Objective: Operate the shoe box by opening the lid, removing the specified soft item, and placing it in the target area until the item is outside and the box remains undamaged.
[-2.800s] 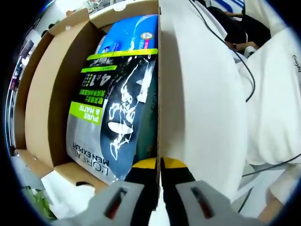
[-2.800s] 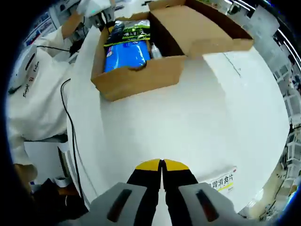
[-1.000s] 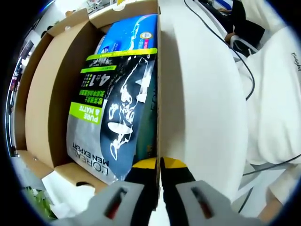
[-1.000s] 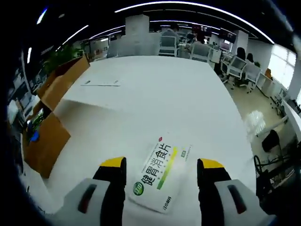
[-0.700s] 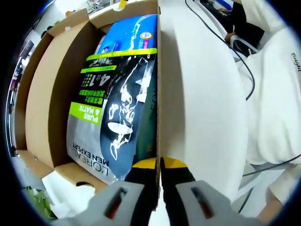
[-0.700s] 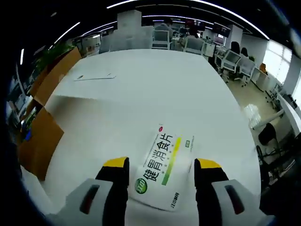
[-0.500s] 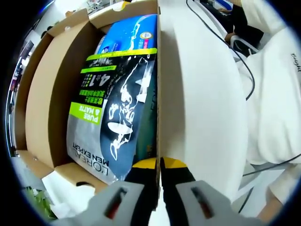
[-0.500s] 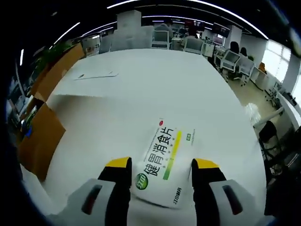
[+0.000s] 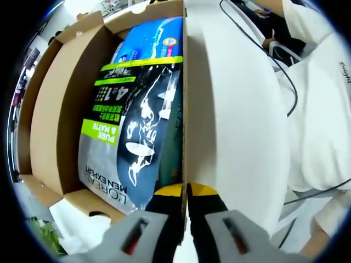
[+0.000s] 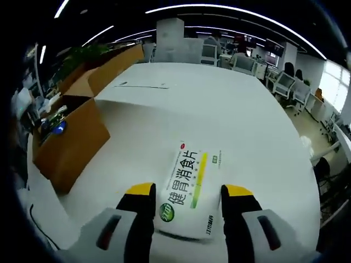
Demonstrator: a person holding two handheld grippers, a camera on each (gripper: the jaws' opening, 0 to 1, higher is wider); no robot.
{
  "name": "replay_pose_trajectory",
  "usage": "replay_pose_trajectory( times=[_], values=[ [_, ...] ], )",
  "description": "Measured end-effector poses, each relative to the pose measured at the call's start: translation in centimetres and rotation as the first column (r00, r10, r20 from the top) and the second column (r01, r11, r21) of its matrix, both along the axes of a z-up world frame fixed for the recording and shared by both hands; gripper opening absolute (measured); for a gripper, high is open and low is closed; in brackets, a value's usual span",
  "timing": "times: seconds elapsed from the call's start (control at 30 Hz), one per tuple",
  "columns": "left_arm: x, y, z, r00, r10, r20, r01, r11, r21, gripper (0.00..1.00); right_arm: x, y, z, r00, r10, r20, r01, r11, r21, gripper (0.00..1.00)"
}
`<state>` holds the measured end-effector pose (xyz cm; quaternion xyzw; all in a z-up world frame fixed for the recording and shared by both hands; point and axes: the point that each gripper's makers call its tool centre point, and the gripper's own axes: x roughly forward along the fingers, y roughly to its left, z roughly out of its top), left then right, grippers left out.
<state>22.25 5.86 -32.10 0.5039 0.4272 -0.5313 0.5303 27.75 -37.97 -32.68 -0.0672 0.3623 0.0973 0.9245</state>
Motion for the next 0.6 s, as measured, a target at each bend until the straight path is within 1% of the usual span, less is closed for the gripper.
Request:
replay_pose_trajectory(
  times=[0.07,0.1,0.17,0.2,0.27,0.33,0.37,0.4,0.43,0.47,0.5,0.53,0.57,0.6],
  values=[
    [0.6,0.0,0.1,1.0,0.0,0.0,0.0,1.0,0.0,0.01,-0.4,0.3,0.0,1.0,0.021,-0.002,-0.021,1.0,0.001,0.61],
    [0.7,0.0,0.1,1.0,0.0,0.0,0.0,1.0,0.0,0.01,-1.0,1.1,0.2,0.999,0.039,0.01,-0.039,0.999,0.002,0.62],
    [1.5,-0.1,0.1,1.0,-0.001,0.002,0.001,1.0,-0.001,0.01,-1.7,0.8,0.3,0.999,0.044,0.014,-0.044,0.999,0.011,0.62],
    [1.1,-0.1,0.1,1.0,0.0,0.003,0.0,1.0,-0.001,0.01,-2.0,0.7,0.5,0.999,0.048,0.023,-0.048,0.999,0.022,0.62],
    [0.8,-0.1,0.1,1.0,0.0,0.004,0.0,1.0,0.0,0.01,-2.4,0.5,0.4,0.999,0.046,0.019,-0.046,0.998,0.034,0.61],
    [0.1,0.0,-0.1,1.0,0.001,0.006,-0.001,1.0,0.0,0.01,-3.0,0.7,0.4,0.999,0.05,0.022,-0.051,0.997,0.05,0.61],
    [0.0,0.0,-0.1,1.0,0.001,0.006,-0.001,1.0,0.0,0.01,-3.2,0.9,0.4,0.998,0.053,0.019,-0.054,0.997,0.054,0.6],
    [-0.3,0.0,-0.2,1.0,0.002,0.006,-0.002,1.0,0.001,0.01,-3.6,1.3,0.3,0.998,0.062,0.012,-0.063,0.996,0.059,0.58],
    [-0.7,0.1,-0.2,1.0,0.003,0.006,-0.003,1.0,0.002,0.01,-4.2,2.2,0.3,0.997,0.08,0.001,-0.08,0.995,0.065,0.55],
    [-1.0,0.1,-0.3,1.0,0.005,0.006,-0.005,1.0,0.003,0.01,-4.3,2.6,0.4,0.996,0.088,0.002,-0.088,0.994,0.071,0.49],
    [-1.1,0.2,-0.3,1.0,0.006,0.005,-0.006,1.0,0.004,0.01,-4.4,3.3,0.6,0.994,0.107,0.008,-0.107,0.991,0.085,0.46],
    [-1.2,0.2,-0.3,1.0,0.006,0.005,-0.006,1.0,0.005,0.01,-4.4,4.7,0.8,0.989,0.145,0.024,-0.147,0.983,0.107,0.46],
    [-1.2,0.2,-0.4,1.0,0.006,0.005,-0.006,1.0,0.005,0.01,-4.4,5.4,0.8,0.987,0.162,0.019,-0.163,0.981,0.105,0.48],
    [-1.4,0.2,-0.3,1.0,0.005,0.006,-0.005,1.0,0.005,0.01,-4.1,5.8,0.8,0.983,0.184,0.023,-0.185,0.98,0.078,0.49]
  ],
)
